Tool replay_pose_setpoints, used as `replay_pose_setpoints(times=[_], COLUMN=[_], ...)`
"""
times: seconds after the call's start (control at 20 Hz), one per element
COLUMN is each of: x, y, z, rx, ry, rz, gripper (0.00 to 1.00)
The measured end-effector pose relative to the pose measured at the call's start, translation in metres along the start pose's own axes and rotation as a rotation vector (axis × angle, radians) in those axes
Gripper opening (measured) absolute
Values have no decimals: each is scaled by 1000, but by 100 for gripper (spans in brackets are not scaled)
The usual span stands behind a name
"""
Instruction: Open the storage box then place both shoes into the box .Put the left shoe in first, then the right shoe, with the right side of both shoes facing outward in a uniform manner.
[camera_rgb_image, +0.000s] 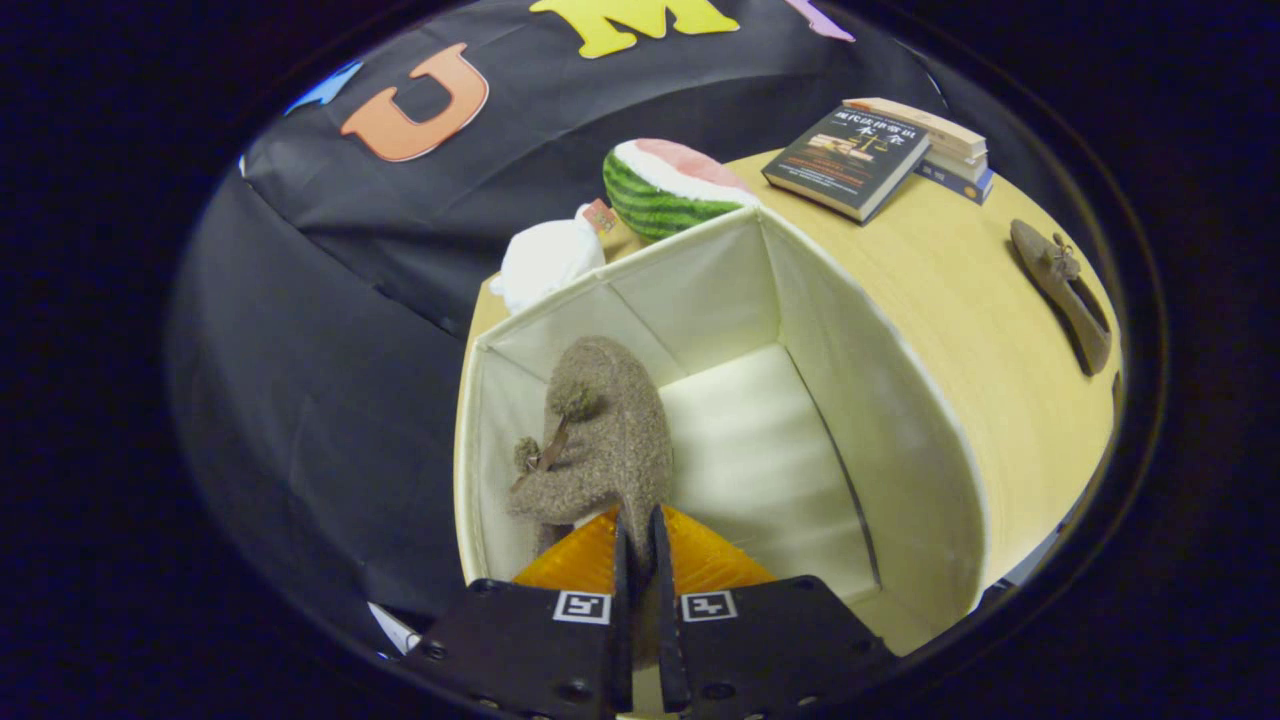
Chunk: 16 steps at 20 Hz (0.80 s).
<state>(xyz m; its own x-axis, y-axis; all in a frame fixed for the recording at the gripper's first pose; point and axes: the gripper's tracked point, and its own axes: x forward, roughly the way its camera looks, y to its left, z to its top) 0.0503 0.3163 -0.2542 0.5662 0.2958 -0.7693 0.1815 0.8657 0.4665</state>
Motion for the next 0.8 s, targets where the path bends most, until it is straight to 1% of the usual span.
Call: replay_pose_setpoints(times=[0.05,0.1,0.15,0.2,0.3,0.4,0.45,0.6,0.65,0.75,0.8], x=[4,4,2,1,-8,-27,-37,-68,-79,-102,-115], y=[3,4,10,12,15,16,14,1,-6,-24,-36], z=[2,0,1,4,10,22,28,49,58,75,85], rx=[-2,-9,-9,-20,-57,-118,-153,-248,-277,-335,-356], ry=[1,6,4,4,-16,-65,-95,-175,-205,-266,-295], rz=[12,23,52,61,75,88,87,82,80,74,70], gripper=[12,19,22,39,59,80,80,90,90,95,95])
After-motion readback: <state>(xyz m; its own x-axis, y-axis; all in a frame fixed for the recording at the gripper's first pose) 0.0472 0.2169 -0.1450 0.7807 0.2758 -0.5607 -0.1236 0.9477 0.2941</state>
